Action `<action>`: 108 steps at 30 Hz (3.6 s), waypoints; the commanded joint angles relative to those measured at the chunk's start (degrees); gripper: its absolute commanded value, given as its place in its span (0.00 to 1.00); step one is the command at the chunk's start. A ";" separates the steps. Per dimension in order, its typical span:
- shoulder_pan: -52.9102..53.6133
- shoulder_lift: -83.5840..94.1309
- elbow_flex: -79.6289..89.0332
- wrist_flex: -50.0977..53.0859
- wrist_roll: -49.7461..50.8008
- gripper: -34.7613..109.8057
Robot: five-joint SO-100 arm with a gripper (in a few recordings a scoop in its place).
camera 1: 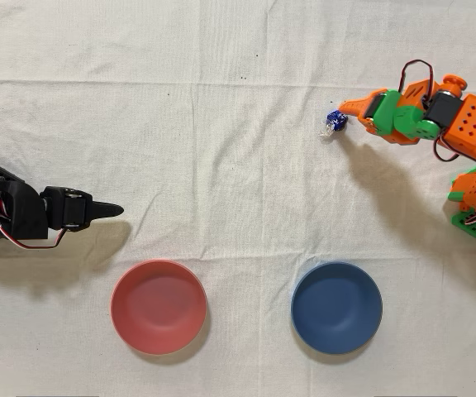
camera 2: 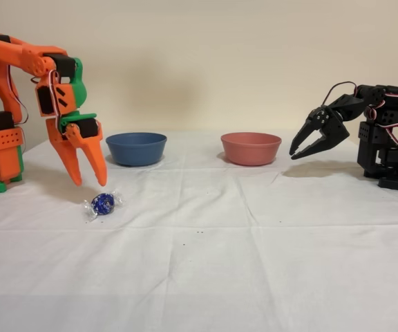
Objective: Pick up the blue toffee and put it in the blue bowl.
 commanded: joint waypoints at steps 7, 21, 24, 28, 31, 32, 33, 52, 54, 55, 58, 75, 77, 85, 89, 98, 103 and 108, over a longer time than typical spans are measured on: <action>0.44 -3.43 -3.16 -3.69 -0.97 0.49; 0.70 -11.78 -9.93 -5.54 -1.49 0.48; 0.62 -13.27 -10.90 -5.62 -1.67 0.48; 0.35 -14.77 -11.69 -6.06 -2.20 0.48; 0.18 -15.64 -12.66 -6.42 -2.55 0.48; 0.00 -15.91 -12.92 -6.59 -2.64 0.48; -0.09 -16.08 -13.01 -6.68 -2.81 0.47; 0.18 -16.79 -14.50 -6.59 -4.04 0.33; 0.35 -16.35 -14.94 -6.06 -4.48 0.33; 0.44 -16.00 -15.38 -5.54 -4.66 0.33; 0.44 -14.24 -17.23 -3.25 -5.54 0.33; -17.40 -3.78 -33.13 12.66 -8.44 0.33; -20.65 -2.20 -33.93 13.54 -8.53 0.33; -33.66 1.14 -38.67 17.58 -8.53 0.33; -41.48 0.88 -42.63 19.69 -8.35 0.33; -59.59 -1.76 -42.98 20.21 -6.15 0.33; -65.92 -4.83 -41.48 18.37 -3.78 0.32; -68.12 -6.68 -36.30 14.41 -2.11 0.32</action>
